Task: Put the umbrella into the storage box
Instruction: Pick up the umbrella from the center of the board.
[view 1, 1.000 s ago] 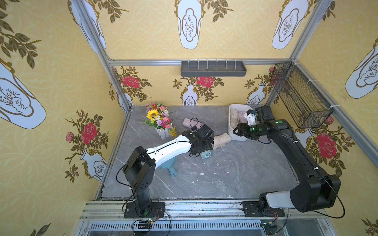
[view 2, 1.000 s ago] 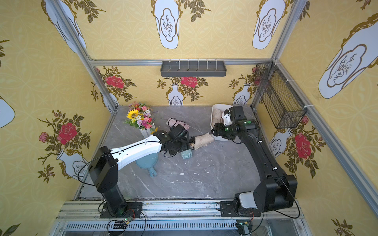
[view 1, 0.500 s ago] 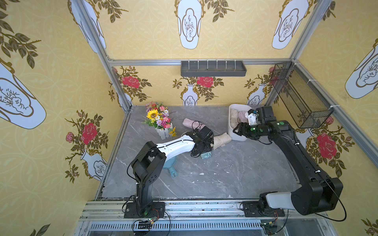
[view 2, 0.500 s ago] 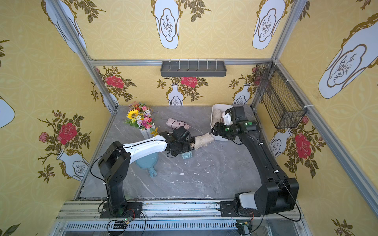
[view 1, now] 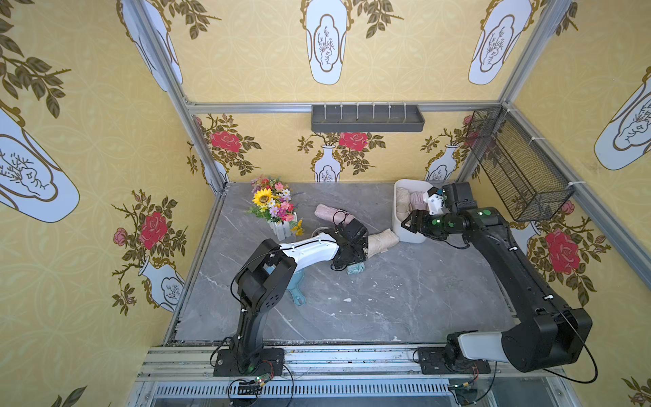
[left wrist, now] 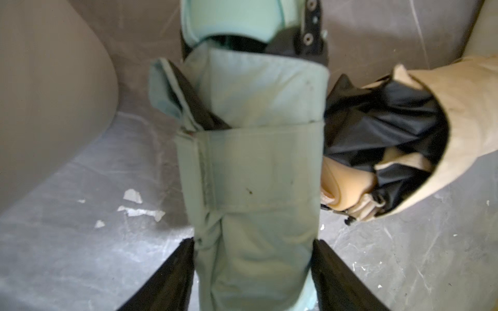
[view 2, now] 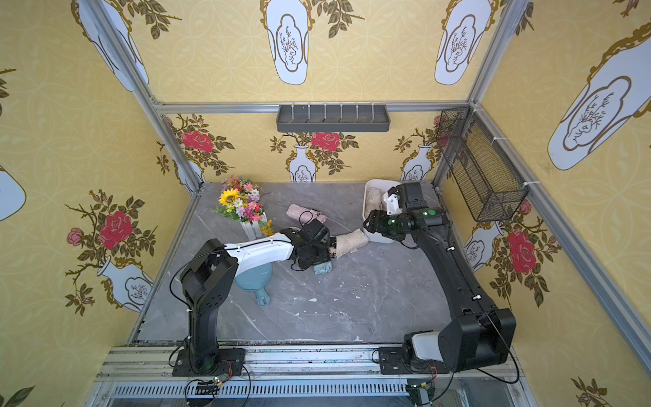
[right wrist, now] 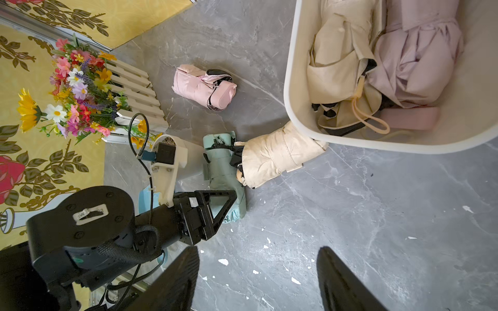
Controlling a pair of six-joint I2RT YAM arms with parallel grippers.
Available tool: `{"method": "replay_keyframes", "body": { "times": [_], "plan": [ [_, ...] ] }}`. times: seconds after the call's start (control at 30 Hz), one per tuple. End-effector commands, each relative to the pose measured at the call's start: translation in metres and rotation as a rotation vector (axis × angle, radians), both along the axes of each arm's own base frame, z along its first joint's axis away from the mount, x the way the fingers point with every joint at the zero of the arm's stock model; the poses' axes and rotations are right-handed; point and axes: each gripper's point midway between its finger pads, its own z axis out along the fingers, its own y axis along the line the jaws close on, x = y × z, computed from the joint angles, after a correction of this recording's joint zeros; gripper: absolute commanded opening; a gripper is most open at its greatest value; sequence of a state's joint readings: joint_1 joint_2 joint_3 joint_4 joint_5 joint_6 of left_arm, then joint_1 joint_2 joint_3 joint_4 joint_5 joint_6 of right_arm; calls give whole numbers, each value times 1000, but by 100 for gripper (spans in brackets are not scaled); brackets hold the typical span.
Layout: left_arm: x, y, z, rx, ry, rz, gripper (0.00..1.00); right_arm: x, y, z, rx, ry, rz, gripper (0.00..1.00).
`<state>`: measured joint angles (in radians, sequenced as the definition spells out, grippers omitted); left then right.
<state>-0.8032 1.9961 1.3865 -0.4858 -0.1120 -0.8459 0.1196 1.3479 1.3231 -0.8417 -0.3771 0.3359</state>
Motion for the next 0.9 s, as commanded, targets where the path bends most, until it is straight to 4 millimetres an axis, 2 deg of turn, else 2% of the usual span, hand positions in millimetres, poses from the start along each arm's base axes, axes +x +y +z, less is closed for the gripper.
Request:
{"method": "replay_keyframes", "body": {
  "times": [0.0, 0.1, 0.23, 0.4, 0.53, 0.73, 0.87],
  "plan": [
    [-2, 2, -8, 10, 21, -17, 58, -4, 1, 0, 1, 5, 6, 73],
    [-4, 3, -7, 8, 30, -27, 42, -5, 0, 0, 5, 9, 0, 71],
    [-8, 9, 0, 10, 30, -24, 38, -7, 0, -3, 9, 23, -6, 71],
    [-13, 13, 22, -13, 9, -27, 31, -14, 2, -8, 17, 53, 7, 71],
    [-18, 12, 50, -68, -21, -46, 22, -24, 2, -8, 20, 52, 16, 71],
    [-22, 14, 96, -134, -87, -54, 20, -42, 2, -8, 37, 60, 27, 71],
    [-24, 14, 133, -194, -144, -66, 16, -49, 8, -1, 81, 48, 50, 71]
  ]
}}
